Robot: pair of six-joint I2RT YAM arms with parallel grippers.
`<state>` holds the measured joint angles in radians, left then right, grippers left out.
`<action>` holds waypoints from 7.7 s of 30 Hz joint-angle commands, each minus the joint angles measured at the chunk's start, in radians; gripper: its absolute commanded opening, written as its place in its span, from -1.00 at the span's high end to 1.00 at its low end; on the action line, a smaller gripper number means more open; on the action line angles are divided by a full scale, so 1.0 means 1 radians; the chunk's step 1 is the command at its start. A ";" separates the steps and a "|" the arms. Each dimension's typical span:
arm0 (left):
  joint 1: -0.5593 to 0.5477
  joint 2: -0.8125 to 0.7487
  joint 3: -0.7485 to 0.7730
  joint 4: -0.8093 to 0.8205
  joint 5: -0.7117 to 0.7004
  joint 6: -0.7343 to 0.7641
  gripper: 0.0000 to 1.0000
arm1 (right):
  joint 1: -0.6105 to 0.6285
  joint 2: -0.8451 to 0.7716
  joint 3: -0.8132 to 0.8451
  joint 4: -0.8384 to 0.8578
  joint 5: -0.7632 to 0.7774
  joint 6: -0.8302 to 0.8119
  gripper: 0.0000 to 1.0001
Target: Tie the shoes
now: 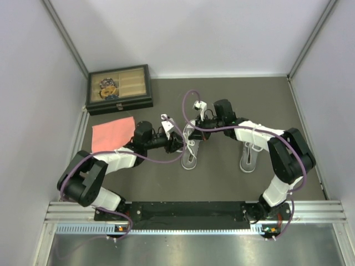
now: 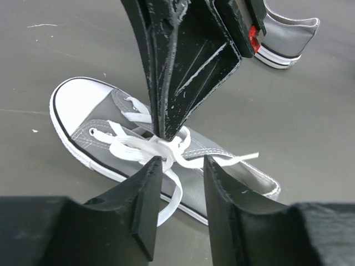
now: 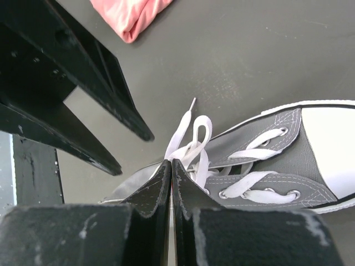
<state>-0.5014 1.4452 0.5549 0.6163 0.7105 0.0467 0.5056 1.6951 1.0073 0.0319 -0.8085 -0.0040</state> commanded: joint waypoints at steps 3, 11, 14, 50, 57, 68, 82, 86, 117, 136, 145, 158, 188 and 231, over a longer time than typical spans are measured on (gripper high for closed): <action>-0.009 0.040 0.011 0.120 -0.009 -0.034 0.41 | -0.010 -0.040 0.001 0.057 -0.001 0.039 1.00; -0.017 0.075 0.019 0.134 -0.017 -0.041 0.48 | -0.013 -0.040 0.001 0.065 -0.004 0.050 1.00; -0.017 0.081 0.022 0.143 -0.022 -0.042 0.39 | -0.012 -0.040 0.001 0.066 -0.011 0.053 1.00; -0.020 0.123 0.076 0.094 -0.032 -0.007 0.95 | -0.018 -0.052 -0.001 0.050 -0.009 0.039 1.00; -0.020 0.119 0.088 0.053 -0.031 0.025 1.00 | -0.030 -0.035 0.063 -0.041 -0.009 0.064 0.53; -0.019 0.113 0.102 0.010 -0.022 0.071 1.00 | -0.064 0.012 0.149 -0.250 0.023 0.055 0.53; -0.022 0.110 0.115 -0.032 -0.019 0.096 1.00 | -0.018 0.077 0.178 -0.296 0.049 0.029 0.42; -0.020 0.110 0.120 -0.038 -0.016 0.110 1.00 | -0.016 0.087 0.188 -0.297 0.065 0.030 0.39; -0.037 0.130 0.191 -0.196 -0.039 0.157 1.00 | 0.001 0.058 0.198 -0.274 0.074 0.053 1.00; -0.057 0.176 0.238 -0.282 -0.106 0.196 1.00 | 0.002 0.025 0.206 -0.263 0.032 0.119 1.00; -0.062 0.169 0.240 -0.273 -0.100 0.180 1.00 | 0.004 0.037 0.217 -0.257 0.022 0.136 1.00; -0.080 0.142 0.273 -0.257 -0.077 0.127 1.00 | 0.004 0.043 0.218 -0.251 0.017 0.137 1.00; -0.060 0.156 0.171 -0.030 -0.068 0.025 1.00 | -0.102 0.027 0.231 -0.297 -0.012 0.173 0.49; -0.029 0.086 0.155 -0.141 -0.075 0.068 0.36 | -0.088 0.086 0.201 -0.243 -0.080 0.164 1.00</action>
<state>-0.5541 1.6119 0.7242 0.4992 0.6277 0.0902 0.4107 1.8305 1.1999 -0.2314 -0.9043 0.1841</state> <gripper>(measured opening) 0.242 0.004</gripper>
